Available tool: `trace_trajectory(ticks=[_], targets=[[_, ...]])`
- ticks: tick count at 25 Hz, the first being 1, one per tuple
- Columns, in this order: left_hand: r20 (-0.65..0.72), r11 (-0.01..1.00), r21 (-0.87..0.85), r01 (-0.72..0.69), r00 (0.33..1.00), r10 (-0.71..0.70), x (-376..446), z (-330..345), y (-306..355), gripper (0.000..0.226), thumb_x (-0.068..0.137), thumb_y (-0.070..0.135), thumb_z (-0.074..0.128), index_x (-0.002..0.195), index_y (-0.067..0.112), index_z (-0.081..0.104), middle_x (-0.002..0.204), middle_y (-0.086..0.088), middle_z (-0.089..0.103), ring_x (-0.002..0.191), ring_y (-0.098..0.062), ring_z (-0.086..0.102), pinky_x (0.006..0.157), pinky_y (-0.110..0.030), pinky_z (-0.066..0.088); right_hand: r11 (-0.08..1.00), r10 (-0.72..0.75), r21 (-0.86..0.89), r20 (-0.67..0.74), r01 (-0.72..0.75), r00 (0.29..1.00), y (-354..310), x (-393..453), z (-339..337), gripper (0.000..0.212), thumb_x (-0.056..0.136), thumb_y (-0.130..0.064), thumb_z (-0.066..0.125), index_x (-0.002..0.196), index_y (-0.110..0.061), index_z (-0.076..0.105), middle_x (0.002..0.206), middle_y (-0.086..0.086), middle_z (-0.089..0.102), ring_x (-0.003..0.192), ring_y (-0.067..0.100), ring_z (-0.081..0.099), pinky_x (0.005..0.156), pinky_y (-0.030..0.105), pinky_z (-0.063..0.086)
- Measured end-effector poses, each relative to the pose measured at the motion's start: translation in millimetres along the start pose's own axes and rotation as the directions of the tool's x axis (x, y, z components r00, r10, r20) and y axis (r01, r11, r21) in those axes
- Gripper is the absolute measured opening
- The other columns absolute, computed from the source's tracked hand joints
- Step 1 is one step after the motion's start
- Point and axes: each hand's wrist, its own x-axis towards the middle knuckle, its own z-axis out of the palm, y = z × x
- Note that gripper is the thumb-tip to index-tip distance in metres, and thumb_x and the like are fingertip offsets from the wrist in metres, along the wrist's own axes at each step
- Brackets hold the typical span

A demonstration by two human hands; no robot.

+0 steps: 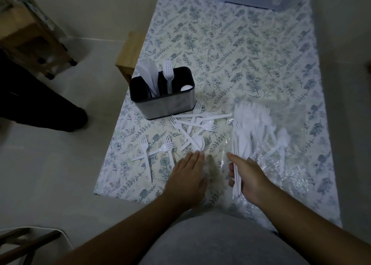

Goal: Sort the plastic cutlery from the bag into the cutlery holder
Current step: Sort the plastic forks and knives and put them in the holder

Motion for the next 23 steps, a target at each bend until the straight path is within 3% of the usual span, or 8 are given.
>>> trace_trajectory(ticks=[4,8,11,15,19,21,22,23], targets=[[-0.104,0.996,-0.003,0.086,0.991,-0.086,10,-2,2,0.069,0.096,0.043,0.041,0.155,0.014,0.023,0.160,-0.009,0.028,0.150,-0.028,0.021,0.122,-0.045,0.024,1.000,0.013,-0.007,0.040,-0.013,0.999,-2,2,1,0.009,0.093,-0.017,0.064,0.087,-0.010,0.064,0.062,0.003,0.052,0.052,0.017,0.047,0.049,0.029,0.038],[-0.116,0.976,-0.025,0.218,0.969,-0.219,15,-5,-3,0.066,0.087,0.041,0.046,0.145,0.012,0.035,0.148,-0.010,0.032,0.142,-0.030,0.027,0.114,-0.046,0.035,0.998,0.045,0.035,0.056,-0.047,0.997,-2,4,1,0.011,0.096,-0.017,0.063,0.100,-0.008,0.066,0.080,0.007,0.064,0.076,0.024,0.061,0.061,0.036,0.051],[-0.174,0.979,-0.074,0.188,0.965,-0.199,21,-17,2,0.060,0.088,0.039,0.052,0.142,0.015,0.041,0.152,-0.012,0.032,0.144,-0.031,0.026,0.117,-0.047,0.031,1.000,0.002,0.002,0.079,-0.002,0.997,-1,8,-1,0.012,0.097,-0.015,0.063,0.107,-0.010,0.066,0.077,0.005,0.065,0.072,0.022,0.059,0.062,0.036,0.049],[-0.113,0.988,-0.062,0.141,0.982,-0.148,70,-36,5,0.079,0.097,0.043,0.049,0.160,0.017,0.010,0.168,-0.009,-0.006,0.154,-0.033,-0.007,0.122,-0.054,0.012,0.989,-0.124,-0.068,0.057,0.127,0.991,-5,14,3,0.021,0.096,-0.021,0.067,0.117,-0.017,0.069,0.092,0.005,0.070,0.084,0.022,0.064,0.077,0.039,0.053],[-0.144,0.990,0.022,0.141,0.980,-0.137,86,-35,-3,0.069,0.100,0.044,0.036,0.158,0.014,0.017,0.168,-0.007,0.010,0.155,-0.028,-0.004,0.122,-0.049,-0.005,0.997,-0.076,0.015,0.141,0.075,0.987,-21,7,8,0.008,0.096,-0.020,0.068,0.094,-0.012,0.070,0.075,0.007,0.061,0.063,0.021,0.057,0.061,0.035,0.049],[-0.227,0.974,-0.190,0.121,0.960,-0.163,68,-37,-1,0.058,0.101,0.042,0.037,0.154,0.020,0.033,0.166,0.000,0.023,0.155,-0.022,0.005,0.124,-0.047,0.000,0.988,-0.085,0.140,0.121,0.068,0.989,-33,0,13,0.014,0.096,-0.020,0.067,0.089,-0.009,0.065,0.069,0.007,0.057,0.057,0.021,0.054,0.057,0.036,0.047],[-0.274,0.910,-0.403,0.097,0.936,-0.222,57,-42,4,0.049,0.102,0.040,0.040,0.148,0.025,0.044,0.161,0.004,0.034,0.153,-0.019,0.018,0.124,-0.045,0.013,0.972,-0.117,0.215,0.086,0.097,0.989,-41,-3,18,0.014,0.097,-0.019,0.065,0.089,-0.008,0.064,0.068,0.005,0.058,0.057,0.019,0.056,0.059,0.037,0.049],[-0.270,0.751,-0.655,0.082,0.903,-0.335,46,-48,13,0.038,0.103,0.039,0.042,0.138,0.029,0.054,0.151,0.006,0.048,0.145,-0.017,0.035,0.118,-0.042,0.031,0.951,-0.160,0.277,0.049,0.140,0.986,-50,-6,25,0.014,0.098,-0.018,0.064,0.089,-0.008,0.063,0.068,0.004,0.060,0.059,0.017,0.059,0.061,0.038,0.052]])
